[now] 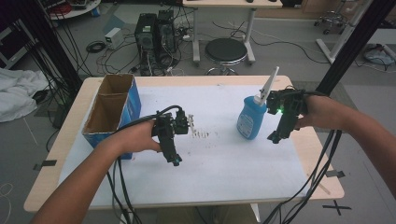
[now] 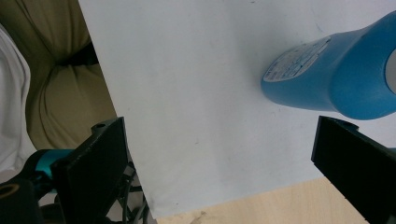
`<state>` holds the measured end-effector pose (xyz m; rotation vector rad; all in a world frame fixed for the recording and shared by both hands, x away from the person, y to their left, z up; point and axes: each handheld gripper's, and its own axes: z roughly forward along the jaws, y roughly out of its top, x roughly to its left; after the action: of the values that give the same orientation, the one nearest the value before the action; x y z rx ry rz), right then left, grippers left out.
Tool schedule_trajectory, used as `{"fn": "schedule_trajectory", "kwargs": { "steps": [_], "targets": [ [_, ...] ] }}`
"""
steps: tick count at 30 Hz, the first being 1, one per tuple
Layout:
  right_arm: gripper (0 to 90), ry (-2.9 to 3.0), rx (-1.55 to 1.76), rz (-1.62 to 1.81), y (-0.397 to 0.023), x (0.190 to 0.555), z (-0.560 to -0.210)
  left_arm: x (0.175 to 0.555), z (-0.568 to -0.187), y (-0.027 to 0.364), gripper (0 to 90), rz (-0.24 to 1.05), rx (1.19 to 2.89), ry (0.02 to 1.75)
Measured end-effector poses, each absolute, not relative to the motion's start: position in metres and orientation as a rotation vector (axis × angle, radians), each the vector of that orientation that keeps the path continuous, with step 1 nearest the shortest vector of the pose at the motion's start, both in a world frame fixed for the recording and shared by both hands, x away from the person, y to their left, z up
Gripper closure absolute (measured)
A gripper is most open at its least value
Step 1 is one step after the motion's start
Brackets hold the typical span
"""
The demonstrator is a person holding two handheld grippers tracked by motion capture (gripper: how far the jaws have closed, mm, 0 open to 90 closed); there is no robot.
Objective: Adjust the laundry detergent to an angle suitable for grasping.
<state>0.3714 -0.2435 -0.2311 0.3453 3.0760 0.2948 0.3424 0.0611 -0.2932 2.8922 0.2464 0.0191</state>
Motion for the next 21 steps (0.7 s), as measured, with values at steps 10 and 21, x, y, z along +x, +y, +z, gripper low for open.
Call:
{"fn": "schedule_trajectory", "kwargs": {
  "steps": [10, 21],
  "targets": [
    [3.0, 3.075, 0.342, 0.292, -0.2453, 0.3681, -0.2296, 0.3403, -0.2928, 0.06, 3.9, 0.03, 2.897, 0.239],
    [3.0, 3.074, 0.339, 0.286, -0.2453, 0.3681, -0.2307, 0.3404, -0.2931, 0.0621, 3.9, 0.036, 2.894, 0.251]
  ]
}}
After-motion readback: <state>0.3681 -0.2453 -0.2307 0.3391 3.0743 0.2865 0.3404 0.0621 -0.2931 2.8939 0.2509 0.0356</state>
